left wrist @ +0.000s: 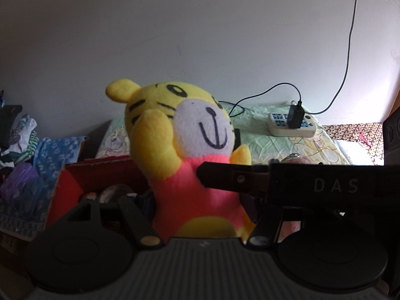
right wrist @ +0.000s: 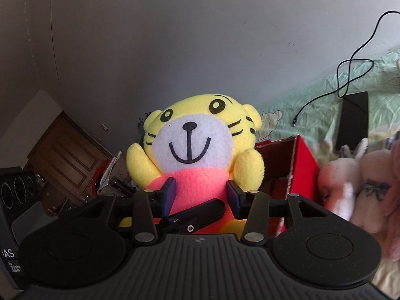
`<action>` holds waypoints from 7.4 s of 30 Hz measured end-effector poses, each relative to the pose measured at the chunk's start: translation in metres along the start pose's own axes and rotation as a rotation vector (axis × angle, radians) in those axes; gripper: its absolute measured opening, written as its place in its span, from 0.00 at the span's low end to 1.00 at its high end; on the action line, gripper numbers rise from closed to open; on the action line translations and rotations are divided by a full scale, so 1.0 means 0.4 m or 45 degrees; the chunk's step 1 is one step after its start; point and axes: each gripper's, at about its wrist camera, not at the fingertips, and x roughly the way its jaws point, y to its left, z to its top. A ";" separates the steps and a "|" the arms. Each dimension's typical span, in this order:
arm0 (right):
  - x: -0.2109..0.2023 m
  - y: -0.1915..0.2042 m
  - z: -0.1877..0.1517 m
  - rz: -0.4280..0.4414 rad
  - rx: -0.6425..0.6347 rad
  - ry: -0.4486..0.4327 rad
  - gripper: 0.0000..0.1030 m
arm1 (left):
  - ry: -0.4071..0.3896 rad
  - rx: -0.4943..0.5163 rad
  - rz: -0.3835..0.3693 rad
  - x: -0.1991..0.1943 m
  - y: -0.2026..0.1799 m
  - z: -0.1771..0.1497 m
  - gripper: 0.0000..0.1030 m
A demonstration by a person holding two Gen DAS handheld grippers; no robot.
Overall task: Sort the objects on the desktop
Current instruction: 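Lift the yellow tiger plush with the right gripper and lower it into the red box, then open the right gripper and move it to the pink teddy bear, then grasp the pink teddy bear with the right gripper and lift it, then carry the pink teddy bear into the red box beside the tiger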
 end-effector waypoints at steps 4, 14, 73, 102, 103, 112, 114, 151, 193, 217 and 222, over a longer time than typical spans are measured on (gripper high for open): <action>0.137 0.045 -0.041 0.004 -0.014 0.019 0.47 | 0.051 0.043 0.068 0.032 0.129 -0.034 0.63; 0.341 0.069 -0.115 -0.052 0.191 0.139 0.47 | 0.213 0.099 0.136 0.151 0.325 -0.099 0.64; -0.332 -0.150 -0.148 -0.597 0.104 -0.120 0.56 | 0.125 0.176 -0.273 0.068 -0.199 -0.128 0.83; -0.403 -0.407 0.003 -0.582 0.028 0.063 0.54 | 0.256 -0.054 -0.193 0.368 -0.454 -0.145 0.84; -0.396 -0.412 0.008 -0.572 0.033 0.061 0.52 | 0.243 -0.050 -0.183 0.374 -0.450 -0.138 0.84; -0.303 -0.444 0.026 -0.484 0.024 0.047 0.46 | 0.259 -0.041 -0.234 0.438 -0.433 -0.122 0.94; -0.290 -0.460 0.028 -0.481 0.038 0.050 0.46 | 0.269 -0.047 -0.266 0.451 -0.437 -0.119 0.96; -0.445 -0.316 -0.165 -0.338 0.018 0.245 0.23 | 0.349 -0.037 -0.432 0.223 -0.495 -0.285 0.84; 0.032 0.303 -0.140 0.103 -0.170 -0.096 0.23 | -0.198 0.045 -0.157 -0.213 0.262 -0.162 0.84; 0.255 0.059 -0.099 -0.208 0.025 0.041 0.23 | 0.047 0.092 -0.275 0.185 0.269 -0.141 0.73; 0.290 0.058 -0.098 -0.187 0.044 0.041 0.24 | 0.037 0.047 -0.242 0.175 0.292 -0.141 0.73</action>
